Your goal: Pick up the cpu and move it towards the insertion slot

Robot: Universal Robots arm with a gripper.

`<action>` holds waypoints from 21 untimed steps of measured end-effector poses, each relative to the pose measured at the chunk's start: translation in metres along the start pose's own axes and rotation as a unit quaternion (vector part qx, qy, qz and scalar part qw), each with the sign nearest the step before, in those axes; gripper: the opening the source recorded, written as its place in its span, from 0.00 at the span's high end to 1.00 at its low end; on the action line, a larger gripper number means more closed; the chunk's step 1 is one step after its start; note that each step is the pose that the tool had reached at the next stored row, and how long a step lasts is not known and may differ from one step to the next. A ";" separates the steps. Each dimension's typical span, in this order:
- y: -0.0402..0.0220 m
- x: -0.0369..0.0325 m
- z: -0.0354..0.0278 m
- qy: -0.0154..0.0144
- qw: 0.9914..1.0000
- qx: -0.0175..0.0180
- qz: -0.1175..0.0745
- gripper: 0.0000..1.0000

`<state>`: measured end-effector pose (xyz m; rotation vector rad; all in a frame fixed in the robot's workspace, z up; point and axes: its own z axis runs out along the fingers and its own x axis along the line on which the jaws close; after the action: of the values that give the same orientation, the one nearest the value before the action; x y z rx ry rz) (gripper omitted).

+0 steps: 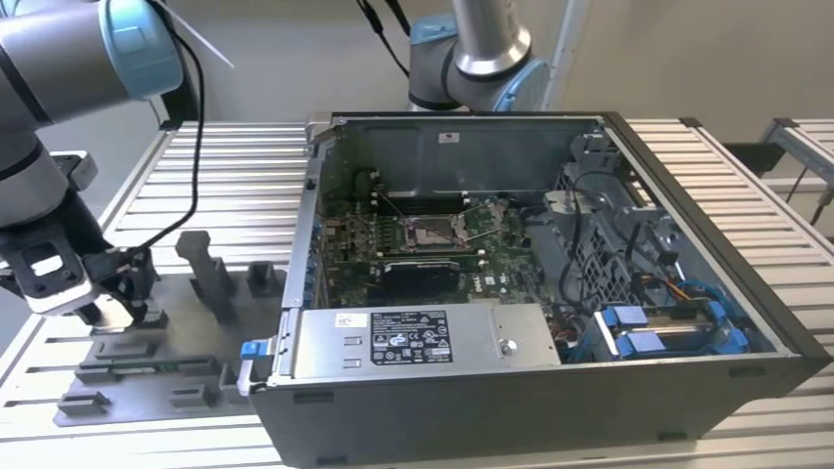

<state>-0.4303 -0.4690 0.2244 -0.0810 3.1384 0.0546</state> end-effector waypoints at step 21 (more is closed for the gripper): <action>0.0019 -0.0001 -0.0530 0.000 1.000 0.000 0.000 1.00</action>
<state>-0.4303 -0.4690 0.2774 -0.0810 3.1389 0.0545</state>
